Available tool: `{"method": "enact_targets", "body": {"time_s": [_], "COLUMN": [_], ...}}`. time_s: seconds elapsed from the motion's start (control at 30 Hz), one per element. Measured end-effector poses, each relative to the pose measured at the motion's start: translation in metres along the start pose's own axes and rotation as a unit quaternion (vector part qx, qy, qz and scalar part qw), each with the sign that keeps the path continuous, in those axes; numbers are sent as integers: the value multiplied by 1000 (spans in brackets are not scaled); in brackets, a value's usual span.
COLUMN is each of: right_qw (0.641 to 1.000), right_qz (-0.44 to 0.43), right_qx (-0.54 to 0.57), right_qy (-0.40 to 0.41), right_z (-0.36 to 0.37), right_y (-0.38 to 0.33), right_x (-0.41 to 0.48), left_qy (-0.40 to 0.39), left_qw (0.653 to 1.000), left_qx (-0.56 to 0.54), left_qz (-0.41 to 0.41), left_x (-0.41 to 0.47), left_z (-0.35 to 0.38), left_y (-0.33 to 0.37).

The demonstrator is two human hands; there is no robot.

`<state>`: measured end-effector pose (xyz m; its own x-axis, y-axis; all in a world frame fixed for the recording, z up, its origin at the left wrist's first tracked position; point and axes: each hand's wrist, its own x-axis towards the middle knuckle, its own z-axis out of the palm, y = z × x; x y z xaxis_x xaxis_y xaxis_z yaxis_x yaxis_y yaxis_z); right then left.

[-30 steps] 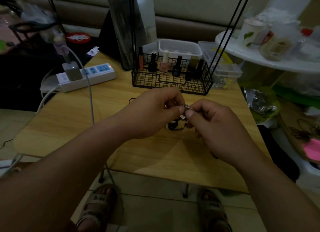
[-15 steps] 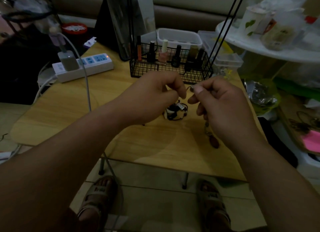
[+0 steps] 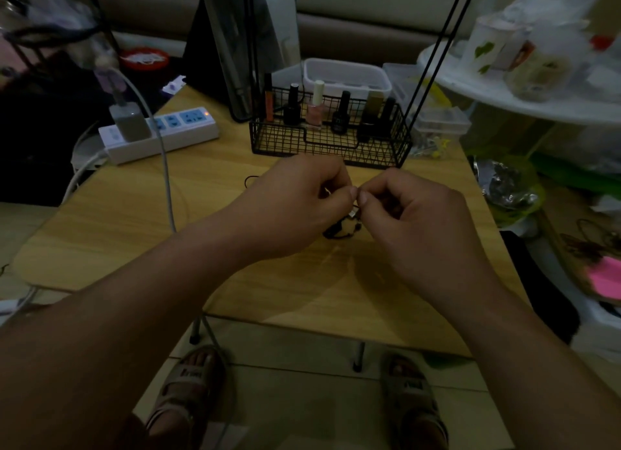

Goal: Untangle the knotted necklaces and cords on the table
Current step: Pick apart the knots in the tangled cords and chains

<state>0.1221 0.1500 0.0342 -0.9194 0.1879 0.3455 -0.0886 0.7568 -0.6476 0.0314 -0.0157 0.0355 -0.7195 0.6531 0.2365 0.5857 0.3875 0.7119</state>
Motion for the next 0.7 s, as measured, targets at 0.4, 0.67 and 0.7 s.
{"method": "enact_targets", "body": {"time_s": [0.4, 0.67, 0.7], "right_qw": [992, 992, 992], "right_qz": [58, 67, 67], "right_qx": [114, 103, 102], "right_qy": [14, 10, 9], "right_z": [0, -4, -5], "right_y": [-5, -5, -5], "right_x": [1, 2, 2], "left_qy": [21, 35, 29], "left_qw": [999, 998, 999], "left_qx": [-39, -15, -19], "left_qz": [9, 40, 41], "left_x": [-3, -2, -2], "left_z": [5, 4, 3], "left_y": [7, 5, 5]}}
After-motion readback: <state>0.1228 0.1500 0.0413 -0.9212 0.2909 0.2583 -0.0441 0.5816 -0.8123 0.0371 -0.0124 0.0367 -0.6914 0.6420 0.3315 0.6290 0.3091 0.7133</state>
